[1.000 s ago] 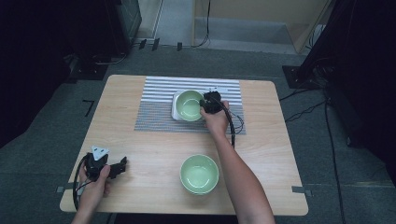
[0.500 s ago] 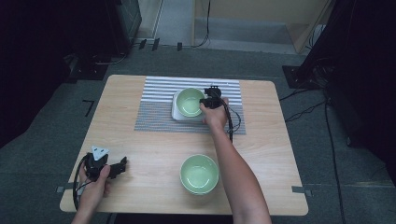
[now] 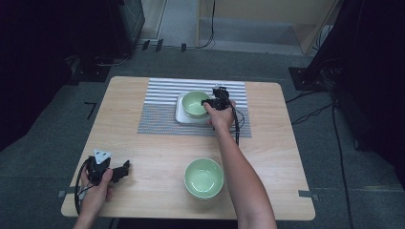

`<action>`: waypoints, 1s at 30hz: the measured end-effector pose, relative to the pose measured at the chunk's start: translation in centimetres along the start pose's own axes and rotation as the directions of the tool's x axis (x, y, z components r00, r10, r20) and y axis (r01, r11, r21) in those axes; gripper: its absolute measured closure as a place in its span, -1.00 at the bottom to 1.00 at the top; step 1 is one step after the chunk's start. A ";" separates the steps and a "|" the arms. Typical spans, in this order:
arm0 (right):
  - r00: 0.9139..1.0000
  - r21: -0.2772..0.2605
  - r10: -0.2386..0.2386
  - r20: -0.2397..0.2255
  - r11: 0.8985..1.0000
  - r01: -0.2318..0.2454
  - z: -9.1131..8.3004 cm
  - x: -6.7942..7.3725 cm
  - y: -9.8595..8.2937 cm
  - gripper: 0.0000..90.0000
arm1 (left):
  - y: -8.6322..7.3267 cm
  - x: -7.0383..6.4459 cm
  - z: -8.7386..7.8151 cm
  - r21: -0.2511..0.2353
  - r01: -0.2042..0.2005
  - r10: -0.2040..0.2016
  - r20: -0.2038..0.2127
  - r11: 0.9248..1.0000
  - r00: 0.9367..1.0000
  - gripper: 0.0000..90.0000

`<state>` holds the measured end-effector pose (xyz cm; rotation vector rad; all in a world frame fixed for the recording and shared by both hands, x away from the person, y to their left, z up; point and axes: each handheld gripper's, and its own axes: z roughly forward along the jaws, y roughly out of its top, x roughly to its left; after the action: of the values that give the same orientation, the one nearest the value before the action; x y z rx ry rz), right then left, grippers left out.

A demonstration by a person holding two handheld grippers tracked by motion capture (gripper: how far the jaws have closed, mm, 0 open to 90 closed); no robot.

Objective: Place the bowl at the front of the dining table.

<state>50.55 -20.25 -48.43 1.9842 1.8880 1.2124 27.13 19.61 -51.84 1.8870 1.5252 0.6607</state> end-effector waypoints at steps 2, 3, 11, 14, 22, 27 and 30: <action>1.000 -0.033 -0.020 -0.017 0.999 0.019 -0.6 0.0 0.2 -0.19 | 0.0 0.0 0.0 0.000 0.000 0.000 0.000 1.000 1.000 -0.78; 0.998 -0.055 -0.047 -0.034 0.997 0.045 -1.2 0.1 0.4 -0.38 | 0.0 0.0 0.0 0.000 0.000 0.000 0.000 1.000 1.000 -0.78; 0.973 -0.159 -0.229 -0.042 0.963 0.220 -3.7 0.3 -0.8 -0.39 | 0.0 0.0 0.0 0.000 0.000 0.000 0.000 1.000 1.000 -0.78; 0.961 -0.174 -0.273 -0.036 0.949 0.263 -4.4 0.3 -1.3 -0.38 | 0.0 0.0 0.0 0.000 0.000 0.000 0.000 1.000 1.000 -0.77; 0.955 -0.181 -0.295 -0.031 0.941 0.285 -6.2 -0.7 -2.8 -0.39 | 0.0 0.0 0.0 0.000 0.000 0.000 0.000 1.000 1.000 -0.77; 0.957 -0.181 -0.290 -0.030 0.943 0.280 -7.4 -1.5 -3.9 -0.46 | 0.0 0.0 0.0 0.000 0.000 0.000 0.000 1.000 1.000 -0.77; 0.954 -0.181 -0.299 -0.027 0.940 0.289 -8.4 -2.0 -4.7 -0.53 | 0.0 0.0 0.0 0.000 0.000 0.000 0.000 1.000 1.000 -0.77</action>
<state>41.92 -24.58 -46.56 1.5292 1.9407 1.3038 27.12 19.60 -51.84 1.8865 1.5256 0.6612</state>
